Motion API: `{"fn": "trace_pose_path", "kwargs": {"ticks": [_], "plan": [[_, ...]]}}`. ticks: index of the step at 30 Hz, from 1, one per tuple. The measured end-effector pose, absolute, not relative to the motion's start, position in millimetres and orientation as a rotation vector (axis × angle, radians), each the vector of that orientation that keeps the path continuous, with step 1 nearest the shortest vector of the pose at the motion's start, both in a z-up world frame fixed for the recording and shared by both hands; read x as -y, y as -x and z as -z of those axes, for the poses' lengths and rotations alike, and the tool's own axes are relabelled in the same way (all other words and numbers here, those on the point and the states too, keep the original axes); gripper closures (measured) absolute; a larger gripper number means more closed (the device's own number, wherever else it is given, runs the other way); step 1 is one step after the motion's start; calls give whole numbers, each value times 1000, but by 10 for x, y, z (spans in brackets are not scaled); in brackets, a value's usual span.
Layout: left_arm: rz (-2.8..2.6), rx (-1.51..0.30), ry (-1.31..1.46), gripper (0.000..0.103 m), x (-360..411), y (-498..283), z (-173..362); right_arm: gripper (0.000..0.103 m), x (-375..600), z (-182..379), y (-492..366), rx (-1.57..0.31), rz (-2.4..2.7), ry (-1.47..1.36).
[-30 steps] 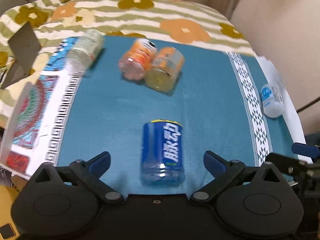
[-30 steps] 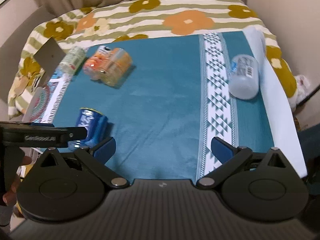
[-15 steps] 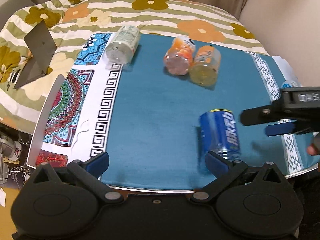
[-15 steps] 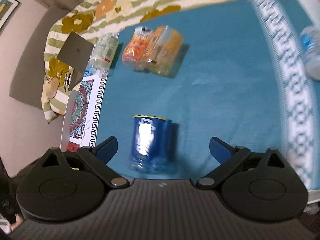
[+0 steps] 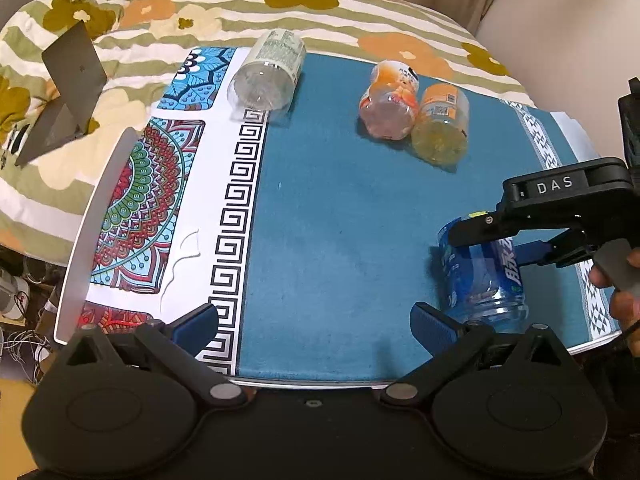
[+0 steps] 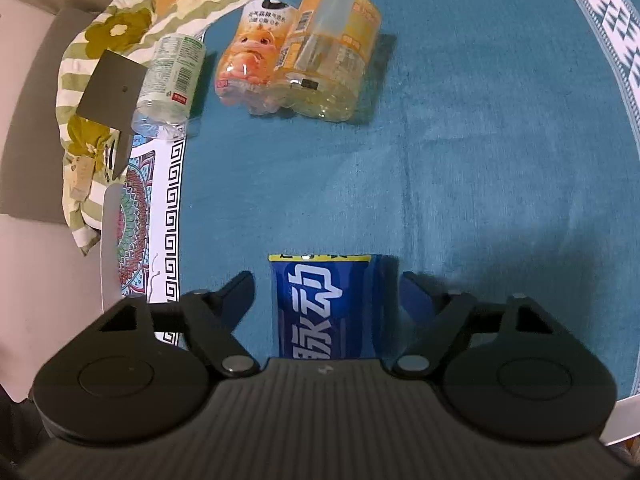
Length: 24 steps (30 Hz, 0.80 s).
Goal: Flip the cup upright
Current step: 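Lift the blue cup with the right gripper and turn its rim upward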
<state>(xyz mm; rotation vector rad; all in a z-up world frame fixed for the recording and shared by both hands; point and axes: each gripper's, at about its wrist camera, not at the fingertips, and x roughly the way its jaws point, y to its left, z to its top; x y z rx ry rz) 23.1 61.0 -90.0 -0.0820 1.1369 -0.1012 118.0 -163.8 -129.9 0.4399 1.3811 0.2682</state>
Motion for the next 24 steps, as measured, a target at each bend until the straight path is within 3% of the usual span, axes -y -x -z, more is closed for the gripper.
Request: {"fn": "trace_pose_path", "kwargs": {"ticks": [3, 13, 18, 24], "plan": [[107, -1141, 91, 0, -646, -225, 909, 25, 1612, 1332, -1188, -1392, -264, -436], [124, -1146, 104, 0, -733, -207, 918, 28, 1558, 1244, -1145, -1339, -256, -415], [131, -1142, 103, 0, -754, -182, 904, 28, 1582, 950, -979, -1074, -226, -419], [135, -1167, 79, 0, -752, -155, 987, 28, 1315, 1005, -611, -701, -155, -191]]}}
